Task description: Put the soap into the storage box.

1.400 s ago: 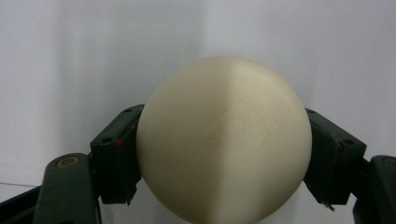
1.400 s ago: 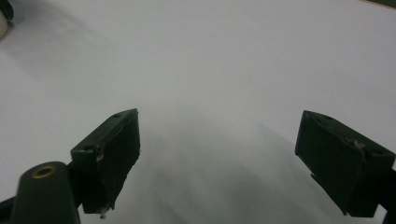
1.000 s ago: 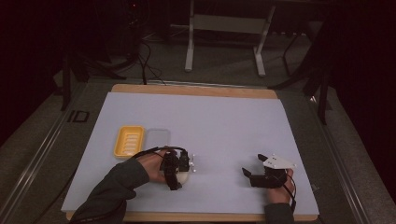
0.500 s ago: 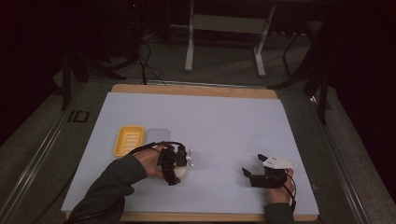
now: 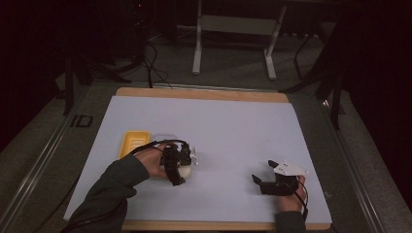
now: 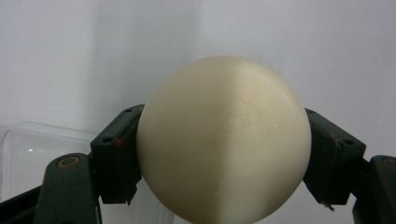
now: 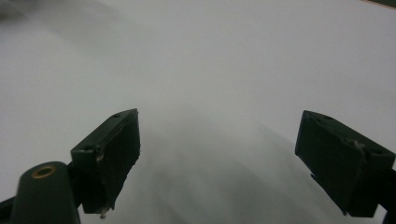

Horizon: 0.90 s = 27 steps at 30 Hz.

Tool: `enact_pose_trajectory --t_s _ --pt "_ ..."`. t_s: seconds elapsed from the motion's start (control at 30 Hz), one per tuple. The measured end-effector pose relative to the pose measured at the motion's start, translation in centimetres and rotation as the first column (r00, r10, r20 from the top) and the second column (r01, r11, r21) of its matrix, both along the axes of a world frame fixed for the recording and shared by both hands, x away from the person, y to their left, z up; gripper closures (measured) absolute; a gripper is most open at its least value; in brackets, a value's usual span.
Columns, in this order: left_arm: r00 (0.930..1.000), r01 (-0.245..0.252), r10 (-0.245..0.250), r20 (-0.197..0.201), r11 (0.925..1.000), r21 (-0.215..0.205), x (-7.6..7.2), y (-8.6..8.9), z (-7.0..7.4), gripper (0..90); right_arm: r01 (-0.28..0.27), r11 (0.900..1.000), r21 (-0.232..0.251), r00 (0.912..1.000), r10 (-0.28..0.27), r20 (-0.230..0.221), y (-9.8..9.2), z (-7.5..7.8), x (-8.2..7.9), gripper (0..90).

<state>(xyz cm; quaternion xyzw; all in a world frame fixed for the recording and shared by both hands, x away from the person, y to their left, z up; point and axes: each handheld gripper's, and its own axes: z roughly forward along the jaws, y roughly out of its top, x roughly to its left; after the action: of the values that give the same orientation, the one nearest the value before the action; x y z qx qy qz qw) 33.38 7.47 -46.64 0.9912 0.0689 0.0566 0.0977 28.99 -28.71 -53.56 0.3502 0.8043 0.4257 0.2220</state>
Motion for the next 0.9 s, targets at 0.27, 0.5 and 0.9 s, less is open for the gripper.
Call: enact_pose_trajectory --t_s 0.27,0.5,0.9 --pt "0.9997 -0.023 0.023 -0.002 0.9997 -0.007 0.5 0.5 0.5 24.7 0.000 1.000 -0.001 1.0000 0.000 0.001 0.0 0.0 0.0 13.9" --pt "0.9992 -0.041 0.041 0.001 0.9991 -0.011 0.8 0.9 1.0 24.7 0.000 1.000 0.000 1.0000 0.000 0.001 0.0 0.0 0.0 13.9" --pt "0.9980 -0.064 0.064 0.002 0.9977 -0.021 1.4 1.8 1.8 24.7 -0.001 1.000 -0.003 1.0000 0.001 0.001 0.0 0.0 0.0 13.9"
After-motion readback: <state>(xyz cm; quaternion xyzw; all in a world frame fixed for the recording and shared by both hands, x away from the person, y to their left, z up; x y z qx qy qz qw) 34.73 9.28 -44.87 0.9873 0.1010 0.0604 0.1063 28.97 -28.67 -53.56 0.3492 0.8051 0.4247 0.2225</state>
